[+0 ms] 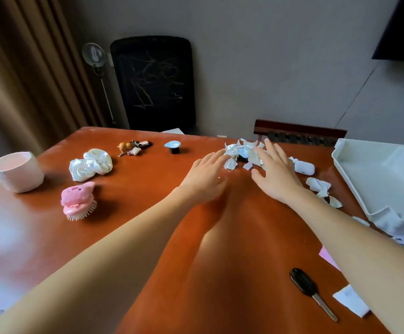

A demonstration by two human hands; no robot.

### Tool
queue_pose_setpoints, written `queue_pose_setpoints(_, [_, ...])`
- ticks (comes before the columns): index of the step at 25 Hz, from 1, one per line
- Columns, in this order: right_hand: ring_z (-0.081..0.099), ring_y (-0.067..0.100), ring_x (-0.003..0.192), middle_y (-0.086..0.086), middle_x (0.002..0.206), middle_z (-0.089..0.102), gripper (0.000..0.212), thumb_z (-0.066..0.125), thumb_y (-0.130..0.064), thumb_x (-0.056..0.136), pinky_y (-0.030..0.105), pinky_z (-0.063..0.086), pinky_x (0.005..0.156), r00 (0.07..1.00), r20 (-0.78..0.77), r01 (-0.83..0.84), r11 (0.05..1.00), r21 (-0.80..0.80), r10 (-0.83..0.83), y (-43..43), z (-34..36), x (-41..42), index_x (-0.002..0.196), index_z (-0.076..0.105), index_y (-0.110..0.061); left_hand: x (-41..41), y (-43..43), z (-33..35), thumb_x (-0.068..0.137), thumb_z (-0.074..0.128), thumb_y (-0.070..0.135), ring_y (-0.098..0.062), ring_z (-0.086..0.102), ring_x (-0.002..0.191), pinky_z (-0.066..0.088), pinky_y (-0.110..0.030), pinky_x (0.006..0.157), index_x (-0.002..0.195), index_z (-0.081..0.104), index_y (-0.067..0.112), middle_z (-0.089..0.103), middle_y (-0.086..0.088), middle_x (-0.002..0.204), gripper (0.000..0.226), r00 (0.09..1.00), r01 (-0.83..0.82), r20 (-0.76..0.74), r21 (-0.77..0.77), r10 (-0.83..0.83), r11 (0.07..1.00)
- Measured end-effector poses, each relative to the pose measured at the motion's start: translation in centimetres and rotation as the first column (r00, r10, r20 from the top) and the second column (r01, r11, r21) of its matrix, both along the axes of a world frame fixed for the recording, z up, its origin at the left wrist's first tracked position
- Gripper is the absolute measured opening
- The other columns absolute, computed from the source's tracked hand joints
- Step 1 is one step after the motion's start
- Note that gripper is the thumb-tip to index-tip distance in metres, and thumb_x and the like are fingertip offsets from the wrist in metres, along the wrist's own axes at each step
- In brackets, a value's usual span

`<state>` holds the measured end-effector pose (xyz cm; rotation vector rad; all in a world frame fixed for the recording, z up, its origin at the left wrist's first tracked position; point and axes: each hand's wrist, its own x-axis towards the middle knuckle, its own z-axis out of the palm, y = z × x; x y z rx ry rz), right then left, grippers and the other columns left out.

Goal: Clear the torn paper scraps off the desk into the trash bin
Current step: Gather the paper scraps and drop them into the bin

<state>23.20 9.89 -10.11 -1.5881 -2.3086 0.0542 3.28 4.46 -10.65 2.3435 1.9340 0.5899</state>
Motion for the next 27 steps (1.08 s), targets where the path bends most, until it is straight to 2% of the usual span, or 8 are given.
queue_pose_setpoints(3, [-0.007,0.022,0.151,-0.003,0.166,-0.003,0.067,0.045,-0.039,0.099,0.056,0.01,0.12,0.999,0.02,-0.023,0.998,-0.05,0.024,2.9,-0.7,0.2,0.156,0.012,-0.03,0.8,3.5,-0.6,0.098,0.046,0.032,-0.024,0.007,0.152,0.008,-0.045,0.121,0.156,0.017,0.028,0.01,0.004,0.165,0.065,0.998,0.051,0.023,-0.015,-0.051,0.999])
queue_pose_setpoints(7, [-0.008,0.023,0.151,-0.003,0.165,0.0,0.067,0.048,-0.042,0.097,0.058,0.007,0.119,0.997,0.005,-0.081,0.995,-0.057,0.081,6.2,-1.3,0.0,0.155,0.014,-0.038,1.3,8.0,-1.3,0.092,0.047,0.039,-0.026,-0.002,0.152,0.003,-0.049,0.121,0.157,0.003,0.035,0.0,0.006,0.166,0.078,0.991,0.123,0.058,0.003,-0.123,0.992])
queue_pose_setpoints(10, [-0.007,0.02,0.151,-0.005,0.165,0.002,0.07,0.049,-0.045,0.095,0.056,0.007,0.119,0.997,-0.027,-0.079,0.99,-0.121,0.076,7.9,-2.2,0.1,0.155,0.015,-0.037,1.5,10.4,-1.8,0.085,0.044,0.038,-0.028,-0.001,0.152,0.005,-0.048,0.123,0.157,0.002,0.032,0.002,0.003,0.166,0.083,0.988,0.136,0.078,-0.037,-0.133,0.99])
queue_pose_setpoints(13, [0.002,0.02,0.152,-0.004,0.165,0.008,0.064,0.041,-0.046,0.097,0.05,0.007,0.12,0.998,0.011,-0.065,0.985,-0.162,0.068,8.4,-3.1,0.1,0.155,0.019,-0.031,1.3,11.2,-2.7,0.087,0.044,0.033,-0.03,0.011,0.15,0.009,-0.047,0.122,0.157,0.001,0.027,0.019,-0.006,0.162,0.083,0.987,0.12,0.11,-0.068,-0.113,0.99])
queue_pose_setpoints(15, [0.009,0.023,0.151,-0.002,0.164,0.014,0.059,0.035,-0.044,0.098,0.048,0.008,0.119,0.996,0.053,-0.066,0.987,-0.144,0.075,8.3,-3.3,0.0,0.154,0.024,-0.028,1.3,11.3,-3.1,0.09,0.045,0.031,-0.028,0.02,0.146,0.014,-0.043,0.121,0.157,0.004,0.025,0.031,-0.008,0.156,0.079,0.989,0.102,0.113,-0.062,-0.094,0.993])
queue_pose_setpoints(19, [0.016,0.021,0.149,-0.002,0.161,0.024,0.051,0.031,-0.041,0.101,0.046,0.009,0.12,0.993,0.082,-0.07,0.99,-0.125,0.081,7.9,-3.5,0.0,0.149,0.034,-0.025,1.3,11.0,-3.4,0.097,0.042,0.028,-0.024,0.023,0.143,0.019,-0.04,0.117,0.155,0.02,0.023,0.03,-0.001,0.158,0.063,0.998,0.029,0.061,-0.039,-0.026,0.999])
queue_pose_setpoints(27, [0.007,0.016,0.151,-0.005,0.164,0.013,0.054,0.023,-0.045,0.104,0.04,0.003,0.121,0.987,0.129,-0.07,0.985,-0.158,0.091,4.4,-3.6,0.2,0.155,0.021,-0.027,0.7,8.1,-3.7,0.099,0.038,0.032,-0.026,0.031,0.133,0.029,-0.04,0.112,0.141,0.044,0.02,0.041,0.0,0.148,0.044,0.995,-0.099,0.012,-0.029,0.1,0.995])
